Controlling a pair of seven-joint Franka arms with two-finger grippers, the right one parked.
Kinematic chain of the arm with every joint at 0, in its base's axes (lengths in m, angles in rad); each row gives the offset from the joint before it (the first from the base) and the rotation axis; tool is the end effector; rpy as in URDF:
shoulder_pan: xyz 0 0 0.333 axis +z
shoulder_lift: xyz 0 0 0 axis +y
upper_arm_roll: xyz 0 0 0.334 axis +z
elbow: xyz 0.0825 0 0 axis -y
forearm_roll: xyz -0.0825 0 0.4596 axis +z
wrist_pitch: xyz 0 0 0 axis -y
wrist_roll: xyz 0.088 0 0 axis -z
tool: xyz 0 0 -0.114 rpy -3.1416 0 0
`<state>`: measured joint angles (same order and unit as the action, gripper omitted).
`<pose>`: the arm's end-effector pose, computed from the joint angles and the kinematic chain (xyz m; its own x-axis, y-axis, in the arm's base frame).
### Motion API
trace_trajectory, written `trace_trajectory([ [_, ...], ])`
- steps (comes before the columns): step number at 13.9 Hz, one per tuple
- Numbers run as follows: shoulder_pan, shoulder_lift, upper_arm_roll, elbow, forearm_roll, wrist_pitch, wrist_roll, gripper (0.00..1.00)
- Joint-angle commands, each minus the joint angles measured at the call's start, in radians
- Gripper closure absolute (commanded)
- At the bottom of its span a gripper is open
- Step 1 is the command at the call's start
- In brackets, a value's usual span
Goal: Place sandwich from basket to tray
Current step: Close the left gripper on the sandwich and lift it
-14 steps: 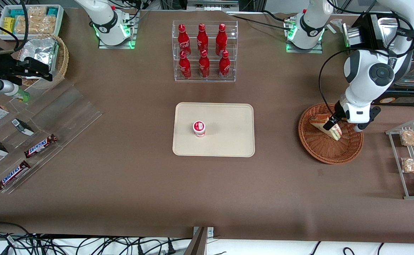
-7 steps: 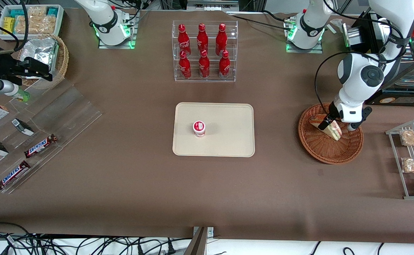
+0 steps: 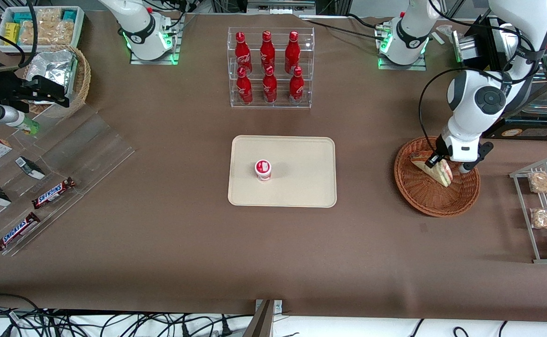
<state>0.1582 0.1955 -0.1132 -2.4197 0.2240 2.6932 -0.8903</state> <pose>0.5441 0.0157 0.1824 0.7334 0.6699 0.1157 0.6745 -0.7383 -0.0008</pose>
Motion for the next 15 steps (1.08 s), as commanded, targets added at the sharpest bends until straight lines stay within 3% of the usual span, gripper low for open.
trace_trajectory([
  [1, 0.009, -0.056, -0.008, 0.014, 0.044, -0.088, -0.004, 1.00],
  [5, 0.009, -0.129, -0.022, 0.105, 0.044, -0.274, 0.109, 1.00],
  [7, 0.003, -0.131, -0.043, 0.216, 0.026, -0.425, 0.146, 1.00],
  [11, -0.002, -0.125, -0.077, 0.411, -0.116, -0.630, 0.241, 1.00],
  [15, -0.016, -0.105, -0.126, 0.586, -0.188, -0.826, 0.347, 1.00],
])
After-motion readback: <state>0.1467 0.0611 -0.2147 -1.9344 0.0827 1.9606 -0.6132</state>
